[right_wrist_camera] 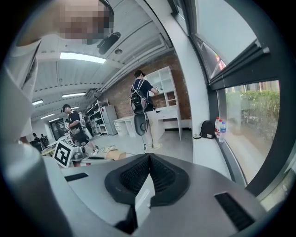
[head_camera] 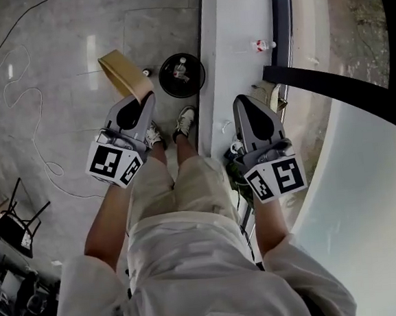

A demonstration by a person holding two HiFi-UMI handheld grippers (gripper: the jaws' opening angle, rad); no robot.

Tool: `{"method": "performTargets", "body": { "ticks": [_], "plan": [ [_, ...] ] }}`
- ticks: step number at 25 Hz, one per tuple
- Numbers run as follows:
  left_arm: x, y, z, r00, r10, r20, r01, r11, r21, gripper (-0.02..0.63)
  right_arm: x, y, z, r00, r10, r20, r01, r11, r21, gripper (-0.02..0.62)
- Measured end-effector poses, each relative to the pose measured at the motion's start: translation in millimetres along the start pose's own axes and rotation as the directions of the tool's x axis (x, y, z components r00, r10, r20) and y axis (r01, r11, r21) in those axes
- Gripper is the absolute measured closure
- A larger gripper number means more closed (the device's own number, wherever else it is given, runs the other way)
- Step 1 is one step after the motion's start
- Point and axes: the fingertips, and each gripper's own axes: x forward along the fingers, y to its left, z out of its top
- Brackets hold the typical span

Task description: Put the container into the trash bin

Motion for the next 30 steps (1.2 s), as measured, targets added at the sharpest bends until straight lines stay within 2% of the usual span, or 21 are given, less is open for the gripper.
{"method": "performTargets", "body": {
  "ticks": [3, 8, 12, 18, 25, 28, 30],
  "plan": [
    [17, 8, -33, 0.999, -0.018, -0.027, 0.017, 0.999, -0.035, 0.584, 13, 2, -29, 0.999, -0.005, -0.034, 0.006, 1.0, 0.017, 0.594],
    [40, 23, -84, 0.997, -0.031, -0.068, 0.029, 0.999, -0.043, 0.584, 36, -7, -75, 0.997, -0.028, -0.078, 0.032, 0.998, 0.049, 0.594],
    [62, 32, -126, 0.994, -0.026, -0.109, 0.014, 0.994, -0.109, 0.584, 48, -15, -107, 0.995, -0.039, -0.097, 0.048, 0.995, 0.089, 0.594],
    [78, 14, -174, 0.981, -0.083, -0.175, 0.061, 0.99, -0.128, 0.584, 56, -14, -126, 0.997, -0.054, -0.056, 0.062, 0.987, 0.15, 0.594],
    [104, 12, -232, 0.96, -0.108, -0.259, 0.045, 0.97, -0.238, 0.584, 64, -39, -163, 0.993, -0.08, -0.085, 0.101, 0.956, 0.274, 0.594],
    [116, 13, -253, 0.952, -0.113, -0.285, 0.025, 0.955, -0.295, 0.584, 69, -47, -178, 0.989, -0.094, -0.111, 0.123, 0.949, 0.292, 0.594],
    [129, 10, -265, 0.943, -0.142, -0.303, 0.039, 0.946, -0.322, 0.584, 75, -51, -183, 0.989, -0.093, -0.117, 0.123, 0.949, 0.289, 0.594]
  ]
}}
